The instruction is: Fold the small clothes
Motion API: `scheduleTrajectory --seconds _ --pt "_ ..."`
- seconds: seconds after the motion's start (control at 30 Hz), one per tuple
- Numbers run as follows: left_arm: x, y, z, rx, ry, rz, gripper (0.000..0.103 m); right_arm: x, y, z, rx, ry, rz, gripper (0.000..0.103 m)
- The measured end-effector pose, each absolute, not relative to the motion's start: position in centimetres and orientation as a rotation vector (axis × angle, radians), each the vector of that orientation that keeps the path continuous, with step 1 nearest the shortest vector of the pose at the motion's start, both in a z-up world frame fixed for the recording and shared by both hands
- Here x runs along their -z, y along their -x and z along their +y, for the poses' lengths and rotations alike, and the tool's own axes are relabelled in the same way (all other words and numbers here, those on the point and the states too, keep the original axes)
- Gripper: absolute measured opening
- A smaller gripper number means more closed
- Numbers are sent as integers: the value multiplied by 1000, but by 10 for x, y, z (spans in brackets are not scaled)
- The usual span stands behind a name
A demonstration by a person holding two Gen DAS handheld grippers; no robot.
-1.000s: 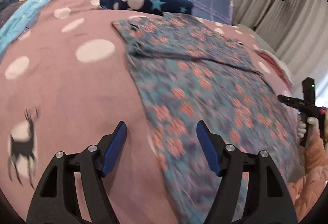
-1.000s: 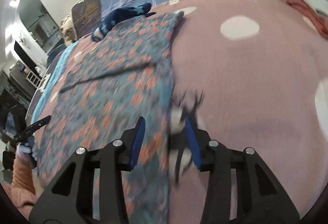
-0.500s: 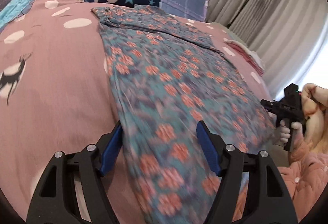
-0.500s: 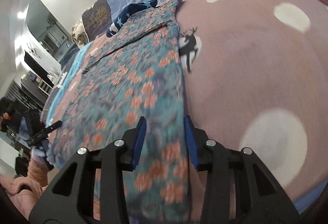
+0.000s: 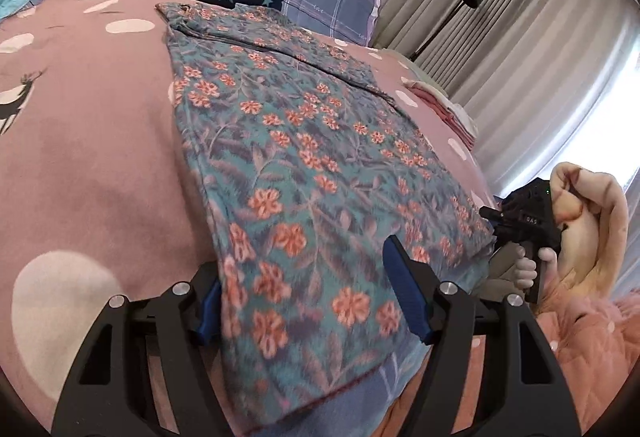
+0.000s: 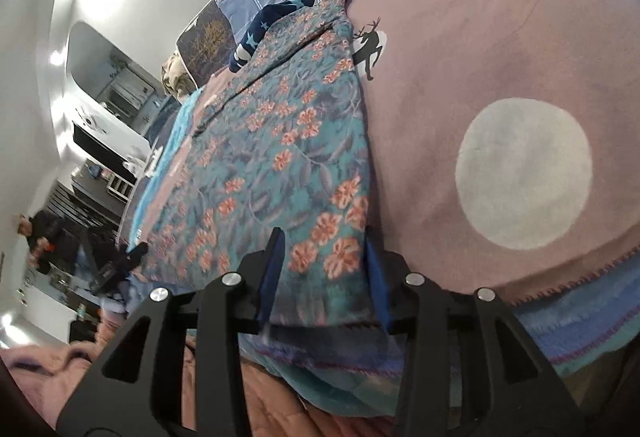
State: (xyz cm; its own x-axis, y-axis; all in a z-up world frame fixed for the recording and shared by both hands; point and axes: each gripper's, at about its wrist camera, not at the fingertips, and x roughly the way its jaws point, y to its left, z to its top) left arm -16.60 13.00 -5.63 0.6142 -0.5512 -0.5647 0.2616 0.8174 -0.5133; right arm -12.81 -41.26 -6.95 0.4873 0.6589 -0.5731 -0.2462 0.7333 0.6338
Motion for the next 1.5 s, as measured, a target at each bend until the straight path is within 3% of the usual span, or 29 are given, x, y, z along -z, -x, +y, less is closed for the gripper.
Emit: scheduleTrajectory --seconds 0.27,0.33,0.37,0.4,0.43,0.5,0.67,0.8,1.17,1.5 --pt "58 173 131 521 435 808 57 69 134 -406 -590 -436 939 44" --pt "61 162 128 525 455 807 41 69 123 -402 -612 -486 930 49" --pt "62 155 126 525 463 812 35 67 117 -398 -613 -496 924 46" --pt "62 151 124 516 471 819 23 66 113 -397 -599 -503 926 37" --pt "61 150 124 505 486 823 8 67 111 -398 -597 -534 941 6" --pt "57 150 128 489 529 809 4 65 111 -405 -602 -612 926 4" --pt "7 160 144 500 623 621 0 18 119 -426 -675 -764 741 3" --pt "-47 181 147 505 568 460 0 -31 137 -425 -688 -638 609 3" --pt "17 177 142 423 612 648 0 26 130 -422 -546 -634 787 3" --pt "-29 170 143 444 537 548 1 -16 121 -421 -591 -608 661 3"
